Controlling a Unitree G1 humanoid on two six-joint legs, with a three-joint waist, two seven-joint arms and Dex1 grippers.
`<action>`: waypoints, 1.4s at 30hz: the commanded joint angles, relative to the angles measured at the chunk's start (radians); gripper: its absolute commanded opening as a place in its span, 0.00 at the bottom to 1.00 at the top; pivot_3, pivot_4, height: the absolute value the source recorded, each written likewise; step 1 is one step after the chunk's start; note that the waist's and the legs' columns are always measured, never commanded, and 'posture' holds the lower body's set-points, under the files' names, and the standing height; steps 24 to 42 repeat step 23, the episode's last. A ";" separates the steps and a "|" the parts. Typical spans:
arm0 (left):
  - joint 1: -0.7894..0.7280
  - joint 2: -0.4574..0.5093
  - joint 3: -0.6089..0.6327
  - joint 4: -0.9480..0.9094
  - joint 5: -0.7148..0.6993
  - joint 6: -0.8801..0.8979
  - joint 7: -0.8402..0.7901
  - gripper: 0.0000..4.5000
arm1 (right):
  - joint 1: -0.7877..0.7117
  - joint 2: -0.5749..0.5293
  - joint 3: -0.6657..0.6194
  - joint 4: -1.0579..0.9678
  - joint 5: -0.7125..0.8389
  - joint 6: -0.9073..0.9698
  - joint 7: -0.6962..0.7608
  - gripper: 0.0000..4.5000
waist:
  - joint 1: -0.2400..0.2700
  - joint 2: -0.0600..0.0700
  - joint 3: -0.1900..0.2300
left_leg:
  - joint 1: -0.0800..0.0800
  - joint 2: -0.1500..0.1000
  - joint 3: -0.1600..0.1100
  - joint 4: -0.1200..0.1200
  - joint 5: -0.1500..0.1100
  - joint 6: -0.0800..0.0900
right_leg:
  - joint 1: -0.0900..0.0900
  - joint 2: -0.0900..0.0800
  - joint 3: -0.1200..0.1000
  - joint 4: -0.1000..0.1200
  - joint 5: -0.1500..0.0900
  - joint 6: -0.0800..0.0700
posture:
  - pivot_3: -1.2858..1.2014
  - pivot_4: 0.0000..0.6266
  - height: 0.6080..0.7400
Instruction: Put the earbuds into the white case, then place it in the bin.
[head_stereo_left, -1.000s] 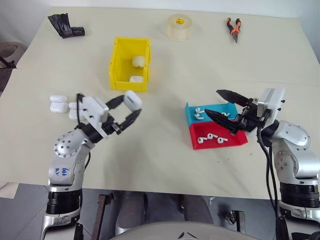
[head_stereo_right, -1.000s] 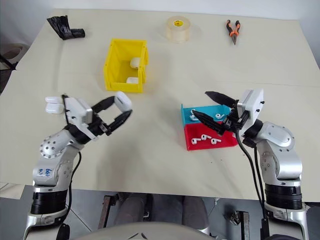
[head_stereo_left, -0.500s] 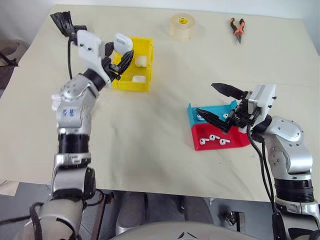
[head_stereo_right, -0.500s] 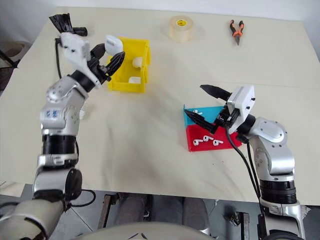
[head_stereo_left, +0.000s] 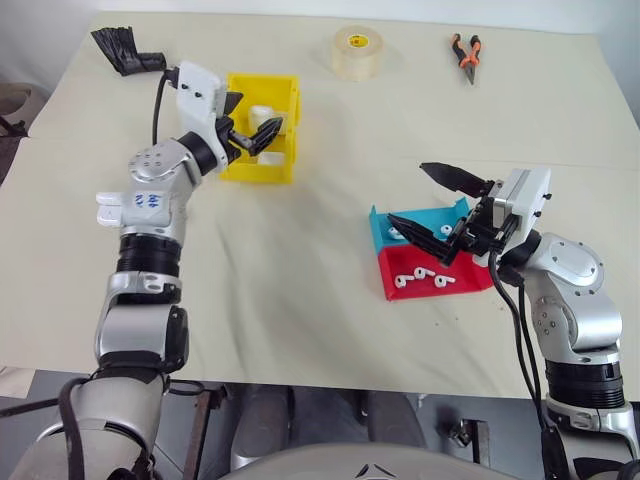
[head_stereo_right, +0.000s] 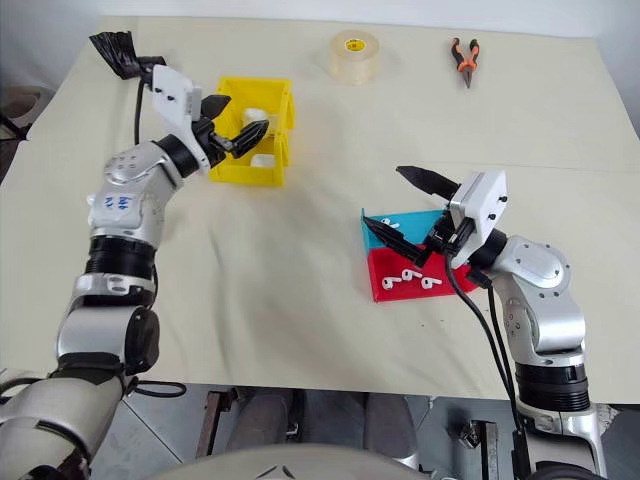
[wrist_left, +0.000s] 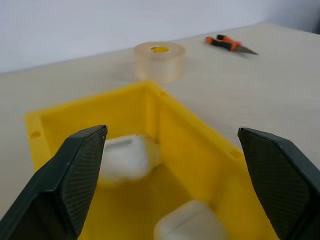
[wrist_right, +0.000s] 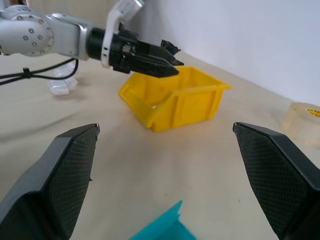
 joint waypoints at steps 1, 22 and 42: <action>0.094 0.103 0.030 -0.211 -0.068 0.010 -0.150 0.99 | 0.003 -0.036 -0.028 -0.025 0.037 0.005 0.042 1.00 | -0.010 0.000 0.000 | 0.000 0.000 0.000 0.000 0.000 0.000 | 0.000 0.000 0.000 0.000 0.000 0.000 | 0.52 0.24 1.00; 0.754 0.215 0.142 -0.789 -0.180 -0.045 -0.255 0.99 | 0.106 -0.146 -0.070 0.048 0.048 -0.002 0.203 1.00 | 0.012 0.000 0.000 | 0.001 -0.003 -0.001 0.000 -0.001 0.003 | 0.002 -0.007 -0.001 0.000 0.000 0.000 | 0.52 0.24 1.00; 0.757 0.219 0.136 -0.789 -0.168 -0.053 -0.254 0.99 | 0.102 -0.143 -0.070 0.051 0.047 -0.002 0.198 1.00 | 0.012 0.000 0.000 | 0.001 -0.003 -0.001 0.000 -0.001 0.003 | 0.002 -0.007 -0.001 0.000 0.000 0.000 | 0.52 0.24 1.00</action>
